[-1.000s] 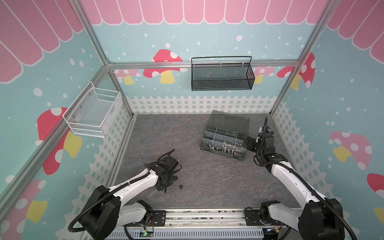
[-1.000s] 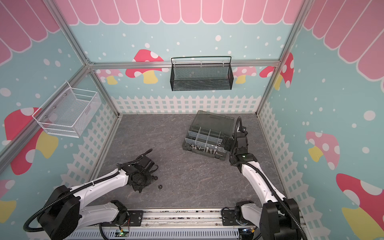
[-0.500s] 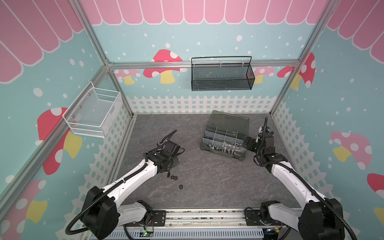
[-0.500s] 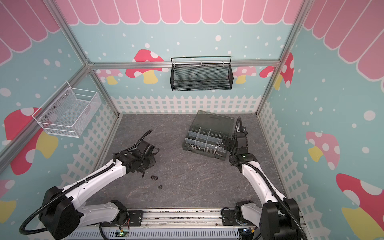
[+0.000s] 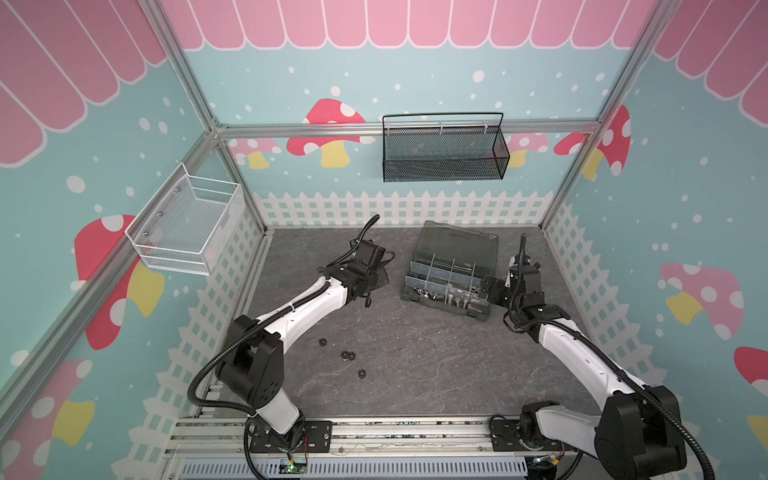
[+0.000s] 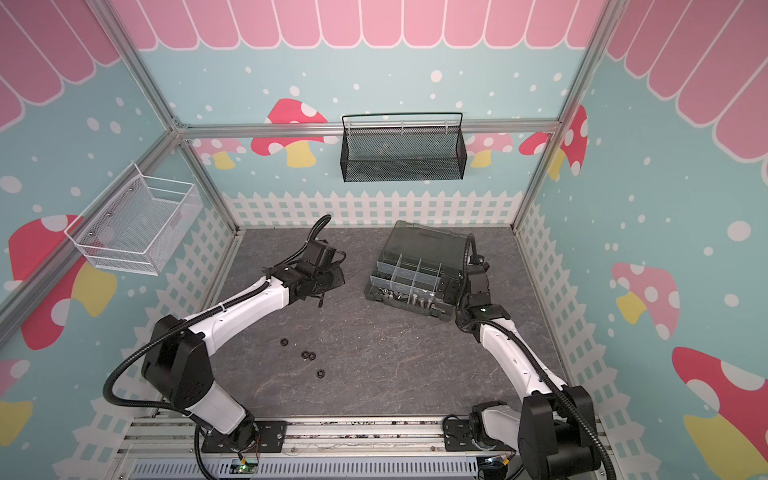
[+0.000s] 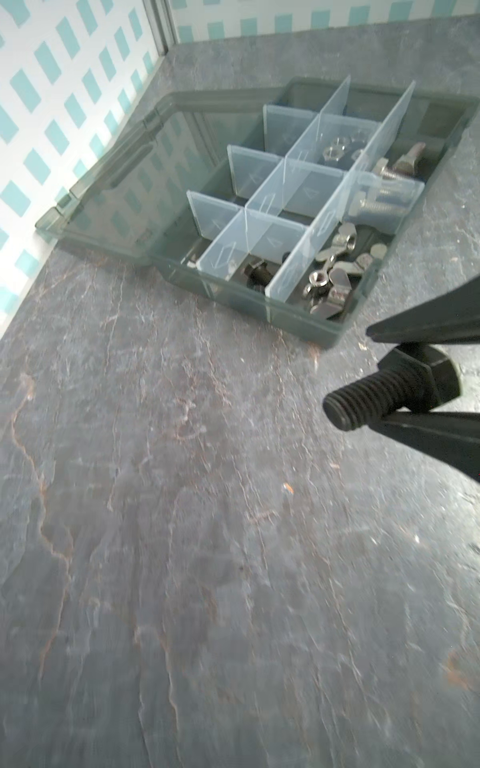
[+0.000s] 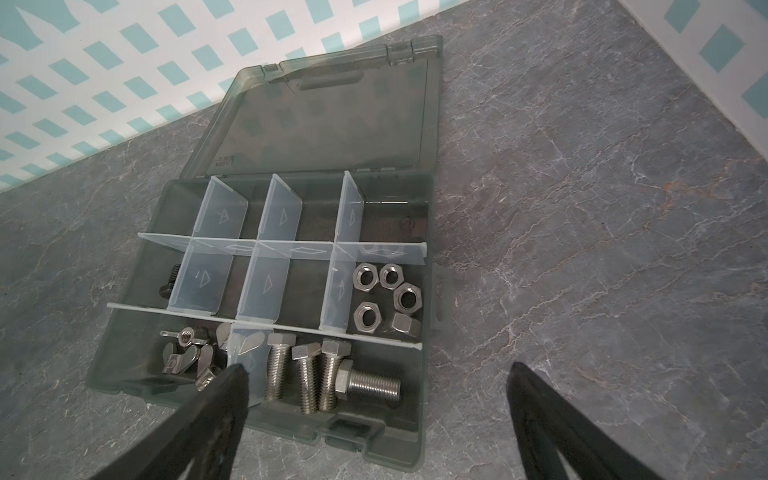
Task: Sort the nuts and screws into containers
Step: 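Lift the bolt with the left gripper and carry it over the organizer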
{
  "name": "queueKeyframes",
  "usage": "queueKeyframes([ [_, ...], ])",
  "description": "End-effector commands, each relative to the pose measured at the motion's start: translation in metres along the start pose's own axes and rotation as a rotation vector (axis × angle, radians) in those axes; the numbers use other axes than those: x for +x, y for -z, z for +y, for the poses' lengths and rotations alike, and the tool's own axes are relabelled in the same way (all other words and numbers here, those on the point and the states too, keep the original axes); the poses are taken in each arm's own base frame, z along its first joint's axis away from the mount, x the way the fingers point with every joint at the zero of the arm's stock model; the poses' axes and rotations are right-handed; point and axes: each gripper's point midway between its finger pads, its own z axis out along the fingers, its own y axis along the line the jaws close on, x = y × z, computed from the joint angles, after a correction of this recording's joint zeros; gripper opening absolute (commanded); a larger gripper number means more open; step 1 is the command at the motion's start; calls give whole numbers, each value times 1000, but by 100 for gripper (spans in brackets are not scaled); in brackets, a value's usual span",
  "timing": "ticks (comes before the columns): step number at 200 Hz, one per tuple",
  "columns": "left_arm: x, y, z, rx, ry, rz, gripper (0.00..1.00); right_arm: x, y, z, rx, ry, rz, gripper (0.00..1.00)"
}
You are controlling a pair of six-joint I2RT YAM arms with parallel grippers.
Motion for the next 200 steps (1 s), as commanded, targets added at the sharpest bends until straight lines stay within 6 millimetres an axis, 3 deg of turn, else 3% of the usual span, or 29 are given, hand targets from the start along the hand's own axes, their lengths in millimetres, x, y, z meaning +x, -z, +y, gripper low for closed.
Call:
queueKeyframes([
  [1,-16,-13,-30,86,-22,-4,5,-7,4,5,9,-12,-7,98],
  [34,-11,-45,-56,143,-26,66,4,-11,9,11,12,-6,-22,98],
  [96,5,-92,-82,175,-23,139,5,-12,12,15,18,4,-27,98],
  [200,20,-115,-97,188,-36,172,24,-12,13,18,25,17,-24,98],
])
